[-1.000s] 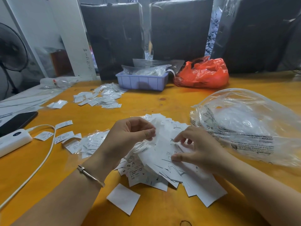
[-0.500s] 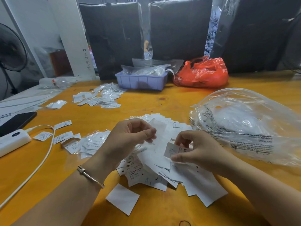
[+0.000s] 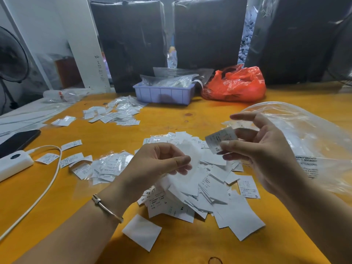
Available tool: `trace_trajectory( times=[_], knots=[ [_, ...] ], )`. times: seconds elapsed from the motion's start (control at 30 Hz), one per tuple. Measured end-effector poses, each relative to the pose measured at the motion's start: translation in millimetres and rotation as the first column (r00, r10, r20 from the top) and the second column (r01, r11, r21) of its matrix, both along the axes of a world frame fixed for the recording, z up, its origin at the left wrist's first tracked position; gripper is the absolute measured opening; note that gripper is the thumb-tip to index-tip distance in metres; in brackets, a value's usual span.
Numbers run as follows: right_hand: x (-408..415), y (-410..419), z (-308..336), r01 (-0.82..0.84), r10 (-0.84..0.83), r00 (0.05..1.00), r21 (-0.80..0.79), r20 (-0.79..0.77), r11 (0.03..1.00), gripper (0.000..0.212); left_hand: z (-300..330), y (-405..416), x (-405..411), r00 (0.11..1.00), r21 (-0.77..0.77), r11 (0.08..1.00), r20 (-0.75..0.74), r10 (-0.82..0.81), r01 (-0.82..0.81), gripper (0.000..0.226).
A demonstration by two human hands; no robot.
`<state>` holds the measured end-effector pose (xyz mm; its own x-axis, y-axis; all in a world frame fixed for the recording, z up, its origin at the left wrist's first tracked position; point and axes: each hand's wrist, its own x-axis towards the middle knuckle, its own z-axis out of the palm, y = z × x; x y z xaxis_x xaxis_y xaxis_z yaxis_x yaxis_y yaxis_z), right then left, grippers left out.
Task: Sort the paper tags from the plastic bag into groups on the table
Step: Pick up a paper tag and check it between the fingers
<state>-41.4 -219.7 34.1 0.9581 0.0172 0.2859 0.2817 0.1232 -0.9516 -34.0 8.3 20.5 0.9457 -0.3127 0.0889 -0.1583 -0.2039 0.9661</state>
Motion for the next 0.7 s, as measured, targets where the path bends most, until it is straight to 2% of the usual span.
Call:
trace_trajectory(
  times=[0.07,0.17,0.37,0.7],
  knots=[
    [-5.5,2.6,4.2,0.002,0.0,0.996,-0.024,0.087,1.0,0.039,0.2,-0.3,-0.7,1.0,0.015,1.0,0.013,-0.001,0.001,0.025],
    [-8.8,5.5,3.0,0.028,-0.021,0.991,-0.045,0.131,0.999,0.027,0.1,-0.1,-1.2,1.0,0.031,1.0,0.023,0.004,-0.005,0.027],
    [-9.3,5.9,1.4,0.04,-0.022,0.987,-0.106,0.158,0.994,0.025,1.2,-0.2,-2.5,0.999,0.021,1.0,0.051,0.001,-0.002,0.023],
    [-15.0,7.4,2.3,0.084,-0.037,0.943,-0.13,0.331,0.988,0.026,1.6,-0.1,-3.2,0.998,0.025,1.0,0.055,-0.017,0.016,0.023]
  ],
)
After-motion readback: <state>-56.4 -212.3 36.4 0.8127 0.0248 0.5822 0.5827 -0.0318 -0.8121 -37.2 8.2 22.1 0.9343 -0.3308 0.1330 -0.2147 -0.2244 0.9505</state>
